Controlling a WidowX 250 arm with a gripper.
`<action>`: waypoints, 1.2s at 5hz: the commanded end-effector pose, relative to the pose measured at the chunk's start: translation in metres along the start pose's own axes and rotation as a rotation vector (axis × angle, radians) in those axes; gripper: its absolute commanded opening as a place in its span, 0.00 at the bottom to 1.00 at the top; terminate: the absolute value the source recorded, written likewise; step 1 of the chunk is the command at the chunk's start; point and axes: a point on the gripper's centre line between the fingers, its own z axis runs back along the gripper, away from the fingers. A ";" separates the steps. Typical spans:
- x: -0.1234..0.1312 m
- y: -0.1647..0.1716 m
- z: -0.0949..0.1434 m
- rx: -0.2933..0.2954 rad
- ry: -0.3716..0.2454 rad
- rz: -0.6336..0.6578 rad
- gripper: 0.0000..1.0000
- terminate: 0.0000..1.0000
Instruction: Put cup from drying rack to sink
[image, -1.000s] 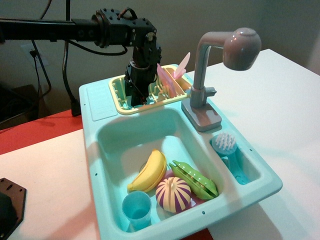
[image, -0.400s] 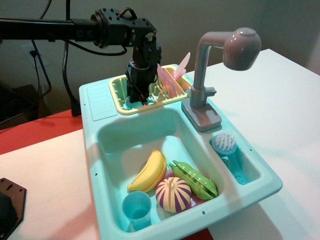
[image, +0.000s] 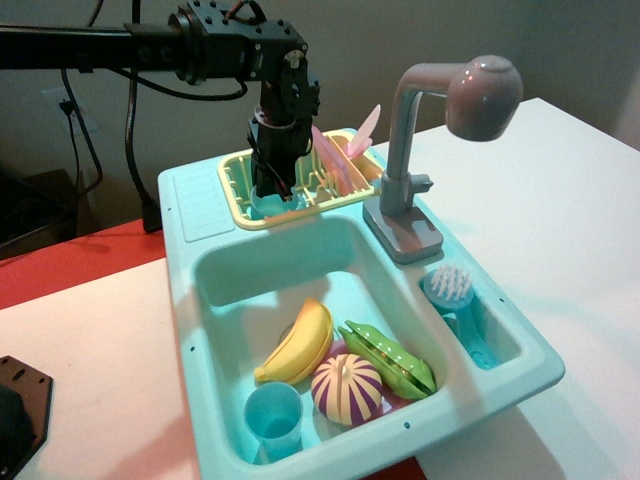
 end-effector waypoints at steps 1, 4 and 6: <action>-0.006 0.007 0.061 0.015 -0.160 0.027 0.00 0.00; -0.004 -0.023 0.110 -0.026 -0.235 -0.009 0.00 0.00; -0.009 -0.072 0.107 -0.074 -0.208 -0.092 0.00 0.00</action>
